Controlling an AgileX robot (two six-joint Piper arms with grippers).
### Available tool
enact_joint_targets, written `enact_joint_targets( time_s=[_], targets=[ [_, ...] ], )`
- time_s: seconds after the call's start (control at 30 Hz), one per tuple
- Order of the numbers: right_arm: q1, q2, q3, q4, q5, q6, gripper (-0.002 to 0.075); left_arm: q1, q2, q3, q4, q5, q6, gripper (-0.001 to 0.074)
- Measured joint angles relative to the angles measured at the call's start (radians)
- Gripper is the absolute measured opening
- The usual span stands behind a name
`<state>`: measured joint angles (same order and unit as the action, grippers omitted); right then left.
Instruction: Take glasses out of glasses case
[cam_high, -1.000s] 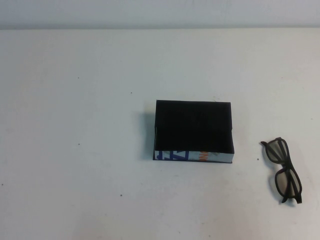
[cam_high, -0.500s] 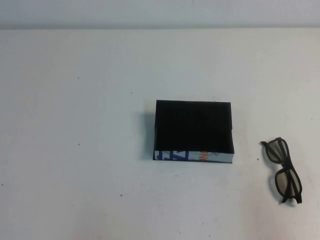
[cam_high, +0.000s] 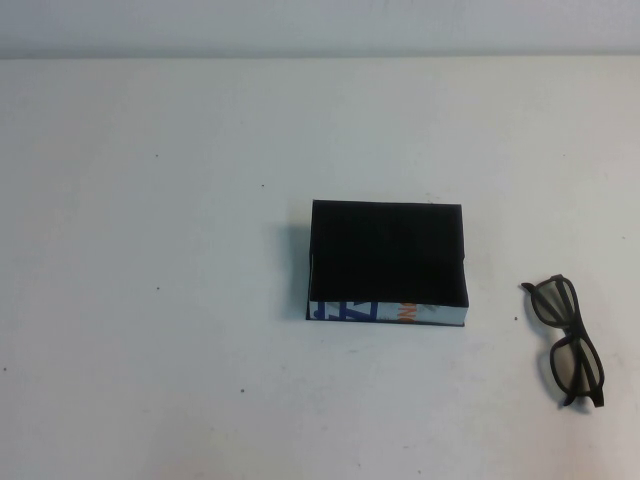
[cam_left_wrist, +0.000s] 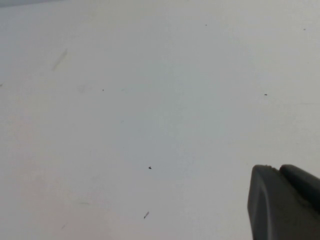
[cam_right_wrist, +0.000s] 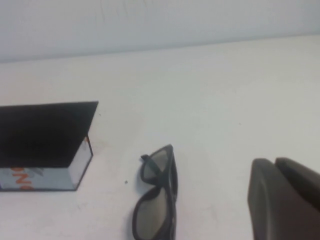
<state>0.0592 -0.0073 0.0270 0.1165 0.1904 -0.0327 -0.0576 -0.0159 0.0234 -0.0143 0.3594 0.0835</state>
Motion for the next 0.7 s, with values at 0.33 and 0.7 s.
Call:
enact_joint_targets(
  time_s=[0.33, 0.7],
  targets=[
    [-0.060, 0.000, 0.000, -0.013, 0.119, -0.038, -0.0016, 0.000, 0.000, 0.000, 0.000, 0.000, 0.000, -0.0004],
    [-0.060, 0.000, 0.000, -0.065, 0.121, -0.057, -0.0018, -0.006, 0.000, 0.000, 0.000, 0.000, 0.000, -0.0004]
  ],
)
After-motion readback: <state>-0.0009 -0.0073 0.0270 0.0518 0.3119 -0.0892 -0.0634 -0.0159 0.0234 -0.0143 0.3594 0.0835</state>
